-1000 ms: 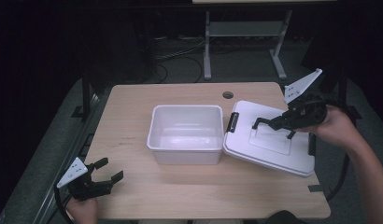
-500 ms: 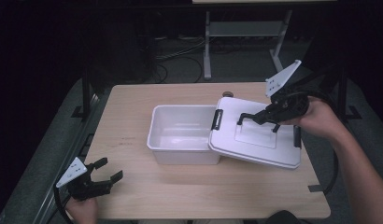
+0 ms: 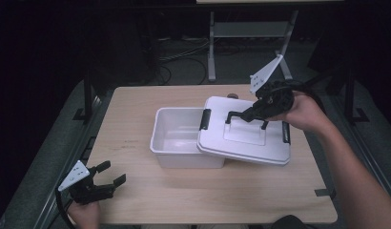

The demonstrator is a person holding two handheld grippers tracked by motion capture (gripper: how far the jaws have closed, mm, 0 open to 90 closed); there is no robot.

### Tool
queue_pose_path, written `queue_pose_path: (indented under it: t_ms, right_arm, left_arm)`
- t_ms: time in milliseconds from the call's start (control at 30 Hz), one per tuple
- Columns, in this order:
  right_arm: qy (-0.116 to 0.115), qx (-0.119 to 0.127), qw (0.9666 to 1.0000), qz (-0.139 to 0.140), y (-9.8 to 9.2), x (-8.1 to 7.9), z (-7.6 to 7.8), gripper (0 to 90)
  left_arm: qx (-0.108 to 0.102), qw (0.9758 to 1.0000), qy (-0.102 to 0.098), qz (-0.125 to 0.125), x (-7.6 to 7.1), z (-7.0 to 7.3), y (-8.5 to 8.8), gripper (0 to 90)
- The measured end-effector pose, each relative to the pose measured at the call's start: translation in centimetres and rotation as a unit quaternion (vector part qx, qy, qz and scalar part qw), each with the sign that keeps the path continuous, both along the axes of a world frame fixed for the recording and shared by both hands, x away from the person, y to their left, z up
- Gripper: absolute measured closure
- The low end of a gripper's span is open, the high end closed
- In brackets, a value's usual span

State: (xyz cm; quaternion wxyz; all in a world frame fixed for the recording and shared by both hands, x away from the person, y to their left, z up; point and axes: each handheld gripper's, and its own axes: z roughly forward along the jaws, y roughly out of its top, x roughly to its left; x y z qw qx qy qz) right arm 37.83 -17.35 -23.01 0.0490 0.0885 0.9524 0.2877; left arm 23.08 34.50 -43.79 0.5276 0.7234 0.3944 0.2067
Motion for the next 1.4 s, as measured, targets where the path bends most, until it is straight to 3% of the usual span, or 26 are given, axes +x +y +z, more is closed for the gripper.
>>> queue_pose_path:
  t_ms: [1400]
  right_arm:
    - [0.016,-0.002,0.998,0.061,9.8,3.9,-1.1,84.5]
  left_arm:
    - [0.0,1.0,0.0,-0.001,0.1,0.0,0.0,13.2]
